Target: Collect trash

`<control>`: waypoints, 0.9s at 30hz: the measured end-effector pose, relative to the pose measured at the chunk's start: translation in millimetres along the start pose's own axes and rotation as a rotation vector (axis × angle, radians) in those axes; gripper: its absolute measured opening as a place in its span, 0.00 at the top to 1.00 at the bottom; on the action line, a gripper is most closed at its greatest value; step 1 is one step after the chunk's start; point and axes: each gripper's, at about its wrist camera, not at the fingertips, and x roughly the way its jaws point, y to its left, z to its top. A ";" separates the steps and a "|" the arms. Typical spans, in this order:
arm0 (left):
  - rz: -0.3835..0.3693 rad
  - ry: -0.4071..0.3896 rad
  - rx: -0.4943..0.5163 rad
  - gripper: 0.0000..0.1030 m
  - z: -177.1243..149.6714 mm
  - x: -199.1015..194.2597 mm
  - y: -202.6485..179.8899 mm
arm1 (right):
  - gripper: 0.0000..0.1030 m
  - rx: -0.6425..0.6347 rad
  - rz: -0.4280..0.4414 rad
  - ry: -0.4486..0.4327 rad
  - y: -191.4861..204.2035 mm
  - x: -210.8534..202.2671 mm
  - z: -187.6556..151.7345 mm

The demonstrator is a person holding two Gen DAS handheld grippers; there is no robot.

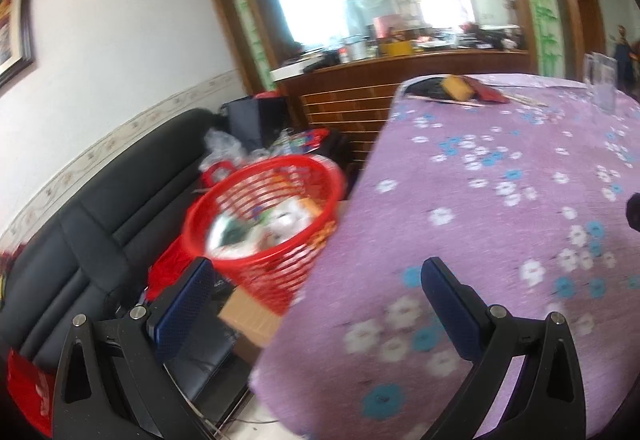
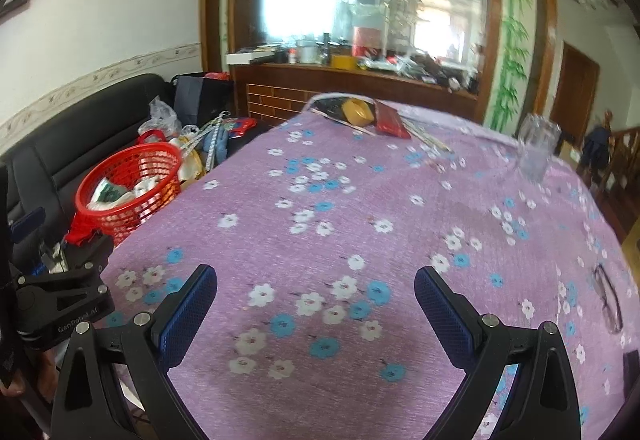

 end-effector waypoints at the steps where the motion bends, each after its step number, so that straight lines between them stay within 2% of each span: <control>1: -0.038 0.010 0.023 0.00 5.8 1.5 -11.2 | 0.02 0.021 -0.012 0.008 -10.2 2.1 0.4; 6: -0.293 0.136 0.115 0.00 33.2 19.8 -88.2 | 0.01 0.183 -0.170 0.089 -92.4 20.7 -0.5; 9: -0.369 0.186 0.163 0.00 42.6 29.3 -137.6 | 0.01 0.261 -0.272 0.165 -142.4 36.7 -6.2; 12: -0.481 0.281 0.190 0.01 48.2 40.0 -188.8 | 0.01 0.314 -0.335 0.219 -182.8 49.6 -12.7; 16: -0.501 0.305 0.224 0.01 51.4 45.8 -230.4 | 0.01 0.393 -0.348 0.256 -217.5 60.8 -19.6; 19: -0.508 0.327 0.246 0.01 51.3 53.2 -246.0 | 0.01 0.415 -0.347 0.256 -228.7 64.6 -23.8; 21: -0.525 0.339 0.225 0.01 53.2 60.5 -247.4 | 0.01 0.412 -0.354 0.265 -230.8 68.0 -26.5; 24: -0.529 0.310 0.217 0.01 53.6 63.1 -250.1 | 0.01 0.438 -0.321 0.282 -235.3 72.9 -29.3; 27: -0.558 0.334 0.198 0.00 56.0 70.4 -250.2 | 0.00 0.437 -0.336 0.305 -236.3 77.9 -30.3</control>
